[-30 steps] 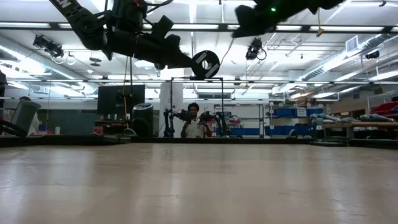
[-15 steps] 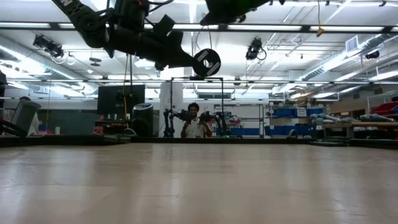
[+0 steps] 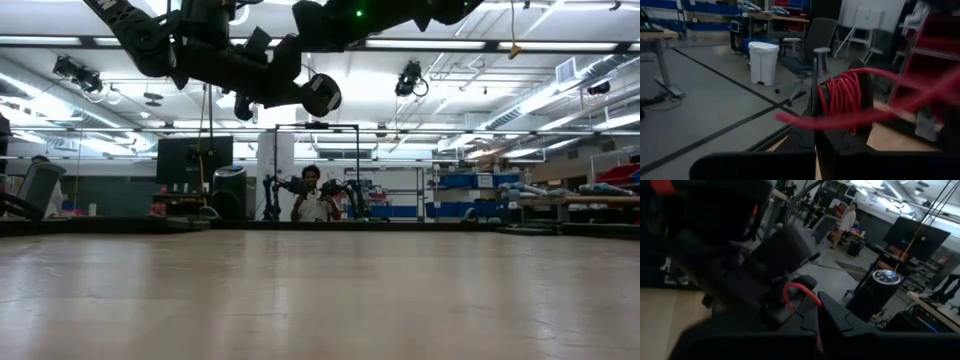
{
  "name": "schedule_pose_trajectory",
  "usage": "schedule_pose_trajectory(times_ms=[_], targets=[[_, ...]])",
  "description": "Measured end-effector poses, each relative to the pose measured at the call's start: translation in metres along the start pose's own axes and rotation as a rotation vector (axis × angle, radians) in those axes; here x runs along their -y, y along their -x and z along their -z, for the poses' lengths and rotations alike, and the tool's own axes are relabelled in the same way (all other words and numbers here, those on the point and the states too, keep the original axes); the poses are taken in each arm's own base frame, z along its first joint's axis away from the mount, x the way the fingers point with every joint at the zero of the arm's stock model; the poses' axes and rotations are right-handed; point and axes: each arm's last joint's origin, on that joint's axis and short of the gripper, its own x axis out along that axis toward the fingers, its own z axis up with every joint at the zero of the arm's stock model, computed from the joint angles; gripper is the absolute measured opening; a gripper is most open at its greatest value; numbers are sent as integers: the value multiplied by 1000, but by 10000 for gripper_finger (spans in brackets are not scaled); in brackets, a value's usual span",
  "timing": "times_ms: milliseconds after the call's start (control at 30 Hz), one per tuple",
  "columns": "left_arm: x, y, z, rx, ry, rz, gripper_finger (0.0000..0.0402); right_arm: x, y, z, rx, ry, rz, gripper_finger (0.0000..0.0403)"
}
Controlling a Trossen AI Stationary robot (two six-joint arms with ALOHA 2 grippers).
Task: Coil cords
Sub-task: Coil the red wire onto the spool
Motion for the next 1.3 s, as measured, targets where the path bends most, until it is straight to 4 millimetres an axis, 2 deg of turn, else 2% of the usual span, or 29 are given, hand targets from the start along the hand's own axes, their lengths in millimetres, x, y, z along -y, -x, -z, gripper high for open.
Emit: schedule_pose_trajectory(times_ms=[300, 533, 700, 1033, 1300], targets=[[3, 0, -3, 19, 133, 83, 0, -6, 0, 3, -24, 37, -12, 0], [-2, -2, -6, 10, 236, 181, 0, -9, 12, -13, 0, 153, 75, 0], [-8, -4, -7, 4, 305, 186, 0, -6, 11, -14, 18, 183, 92, 0], [-5, -3, -15, 30, 416, 351, 0, -3, 6, 0, -14, 96, 22, 0], [-6, -3, -16, 23, 436, 381, 0, -24, 16, 10, -82, 173, -19, 0]])
